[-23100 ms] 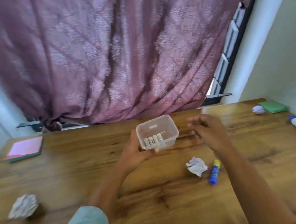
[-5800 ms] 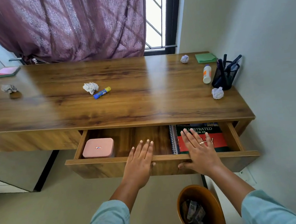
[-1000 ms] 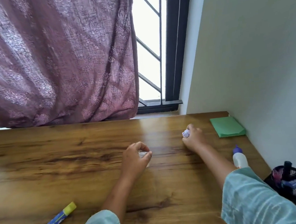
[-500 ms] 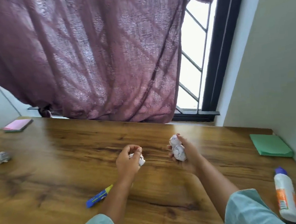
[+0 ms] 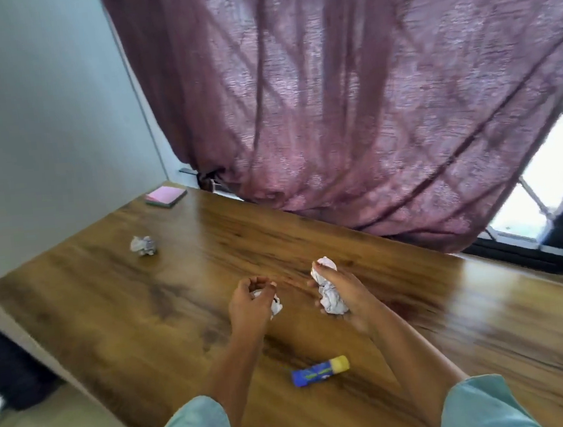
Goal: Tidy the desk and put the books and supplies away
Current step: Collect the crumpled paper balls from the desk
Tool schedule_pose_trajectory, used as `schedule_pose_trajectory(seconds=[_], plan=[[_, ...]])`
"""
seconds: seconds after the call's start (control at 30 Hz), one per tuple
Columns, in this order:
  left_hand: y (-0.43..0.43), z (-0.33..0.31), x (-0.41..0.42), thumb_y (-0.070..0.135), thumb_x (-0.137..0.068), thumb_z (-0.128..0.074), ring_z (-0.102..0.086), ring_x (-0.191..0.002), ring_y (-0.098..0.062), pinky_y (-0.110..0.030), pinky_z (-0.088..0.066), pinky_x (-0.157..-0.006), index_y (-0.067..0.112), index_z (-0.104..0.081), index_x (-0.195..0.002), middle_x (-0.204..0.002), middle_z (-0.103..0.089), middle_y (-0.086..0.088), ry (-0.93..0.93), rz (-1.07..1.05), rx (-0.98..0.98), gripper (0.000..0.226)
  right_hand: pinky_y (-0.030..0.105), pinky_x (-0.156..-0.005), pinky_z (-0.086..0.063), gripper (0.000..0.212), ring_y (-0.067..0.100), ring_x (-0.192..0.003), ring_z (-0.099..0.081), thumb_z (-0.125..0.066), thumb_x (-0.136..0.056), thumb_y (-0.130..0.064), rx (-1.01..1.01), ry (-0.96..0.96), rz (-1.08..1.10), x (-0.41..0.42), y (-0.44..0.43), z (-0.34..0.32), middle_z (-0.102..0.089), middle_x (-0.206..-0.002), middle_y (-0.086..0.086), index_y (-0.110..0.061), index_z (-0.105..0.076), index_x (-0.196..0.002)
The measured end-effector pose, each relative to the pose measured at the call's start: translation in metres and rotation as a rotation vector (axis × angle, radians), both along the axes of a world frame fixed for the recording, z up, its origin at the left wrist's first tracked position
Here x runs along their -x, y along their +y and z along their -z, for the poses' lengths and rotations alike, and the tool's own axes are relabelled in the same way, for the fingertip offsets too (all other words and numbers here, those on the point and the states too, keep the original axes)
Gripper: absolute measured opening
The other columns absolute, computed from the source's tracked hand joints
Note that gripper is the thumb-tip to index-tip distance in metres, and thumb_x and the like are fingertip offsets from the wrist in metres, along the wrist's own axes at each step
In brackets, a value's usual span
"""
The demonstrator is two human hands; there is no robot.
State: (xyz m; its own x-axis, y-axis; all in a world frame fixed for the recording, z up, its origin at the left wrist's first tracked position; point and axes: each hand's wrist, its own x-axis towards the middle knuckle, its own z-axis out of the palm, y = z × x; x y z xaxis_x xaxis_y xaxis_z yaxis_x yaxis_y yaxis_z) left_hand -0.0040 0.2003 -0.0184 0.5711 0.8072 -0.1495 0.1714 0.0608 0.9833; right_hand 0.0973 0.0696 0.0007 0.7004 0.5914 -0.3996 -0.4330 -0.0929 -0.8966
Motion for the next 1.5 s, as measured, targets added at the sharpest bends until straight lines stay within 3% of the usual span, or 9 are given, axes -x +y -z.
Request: schedule_pose_trajectory(seconds=[0.23, 0.33, 0.43, 0.53, 0.73, 0.9, 1.17, 1.3, 1.5], plan=[[0.156, 0.004, 0.029, 0.015, -0.083, -0.066, -0.060, -0.075, -0.013, -0.027, -0.048, -0.065, 0.022, -0.062, -0.090, -0.088, -0.065, 0.001, 0.066, -0.121, -0.039, 0.011, 0.024, -0.054, -0.052, 0.031, 0.011, -0.064, -0.057, -0.065, -0.087, -0.041, 0.059, -0.104, -0.048, 0.017, 0.156, 0.017, -0.064, -0.095, 0.000, -0.021, -0.061, -0.110], [0.224, 0.013, 0.043, 0.012, -0.081, -0.068, -0.059, -0.091, -0.019, -0.038, -0.051, -0.083, 0.021, -0.060, -0.095, -0.105, -0.062, -0.004, 0.061, -0.209, -0.040, 0.018, 0.037, -0.075, -0.058, 0.038, 0.015, -0.087, -0.065, -0.067, -0.086, -0.037, 0.066, -0.176, -0.060, 0.025, 0.232, 0.028, -0.065, -0.109, 0.001, -0.027, -0.054, -0.120], [0.278, 0.020, 0.053, 0.009, -0.080, -0.067, -0.058, -0.097, -0.021, -0.038, -0.049, -0.089, 0.021, -0.058, -0.097, -0.108, -0.062, -0.003, 0.069, -0.281, -0.075, 0.023, 0.046, -0.087, -0.055, 0.030, 0.015, -0.088, -0.063, -0.065, -0.088, -0.032, 0.043, -0.201, -0.026, 0.034, 0.298, 0.031, -0.064, -0.101, 0.000, -0.027, -0.053, -0.115], [0.317, 0.025, 0.054, 0.009, -0.080, -0.064, -0.058, -0.101, -0.019, -0.040, -0.049, -0.094, 0.027, -0.057, -0.102, -0.115, -0.059, 0.000, 0.063, -0.291, -0.041, 0.029, 0.035, -0.085, -0.051, 0.030, 0.016, -0.093, -0.060, -0.060, -0.092, -0.032, 0.074, -0.302, -0.078, 0.043, 0.349, 0.025, -0.062, -0.106, -0.002, -0.022, -0.049, -0.118], [0.353, 0.037, 0.039, 0.001, -0.089, -0.050, -0.057, -0.074, -0.009, -0.024, -0.050, -0.064, 0.022, -0.054, -0.111, -0.100, -0.057, 0.003, -0.036, -0.264, 0.101, 0.031, 0.021, -0.084, -0.040, 0.031, 0.005, -0.097, -0.052, -0.052, -0.094, -0.043, 0.096, -0.349, -0.203, 0.035, 0.411, 0.025, -0.055, -0.113, -0.013, -0.034, -0.043, -0.122], [0.368, 0.046, 0.020, 0.030, -0.082, -0.050, -0.067, -0.088, -0.017, -0.042, -0.055, -0.083, 0.042, -0.058, -0.100, -0.099, -0.069, 0.000, 0.007, -0.090, 0.052, 0.023, 0.002, -0.054, -0.041, 0.024, -0.011, -0.078, -0.052, -0.052, -0.095, -0.040, 0.119, -0.262, -0.249, 0.032, 0.425, 0.035, -0.058, -0.098, -0.017, -0.031, -0.047, -0.117], [0.348, 0.049, 0.014, 0.062, -0.080, -0.049, -0.068, -0.085, -0.023, -0.052, -0.053, -0.083, 0.032, -0.069, -0.082, -0.083, -0.072, 0.000, -0.017, 0.009, 0.006, 0.036, 0.029, -0.080, -0.057, 0.034, 0.011, -0.090, -0.069, -0.055, -0.092, -0.045, 0.079, -0.109, -0.213, 0.045, 0.398, 0.036, -0.070, -0.106, -0.001, -0.023, -0.059, -0.117], [0.316, 0.033, 0.019, 0.043, -0.090, -0.056, -0.069, -0.084, -0.031, -0.052, -0.055, -0.081, 0.019, -0.071, -0.084, -0.082, -0.073, -0.010, -0.085, 0.015, 0.081, 0.029, 0.029, -0.080, -0.057, 0.028, 0.012, -0.094, -0.069, -0.053, -0.092, -0.047, 0.067, -0.084, -0.205, 0.056, 0.367, 0.025, -0.070, -0.107, -0.003, -0.030, -0.060, -0.113], [0.266, 0.009, 0.019, 0.028, -0.093, -0.058, -0.068, -0.082, -0.032, -0.051, -0.053, -0.082, 0.013, -0.067, -0.082, -0.081, -0.071, -0.012, -0.194, -0.006, 0.183, 0.020, 0.035, -0.075, -0.057, 0.058, 0.017, -0.092, -0.070, -0.047, -0.083, -0.070, 0.050, 0.107, -0.163, 0.067, 0.306, 0.007, -0.072, -0.107, 0.000, -0.028, -0.063, -0.119]])
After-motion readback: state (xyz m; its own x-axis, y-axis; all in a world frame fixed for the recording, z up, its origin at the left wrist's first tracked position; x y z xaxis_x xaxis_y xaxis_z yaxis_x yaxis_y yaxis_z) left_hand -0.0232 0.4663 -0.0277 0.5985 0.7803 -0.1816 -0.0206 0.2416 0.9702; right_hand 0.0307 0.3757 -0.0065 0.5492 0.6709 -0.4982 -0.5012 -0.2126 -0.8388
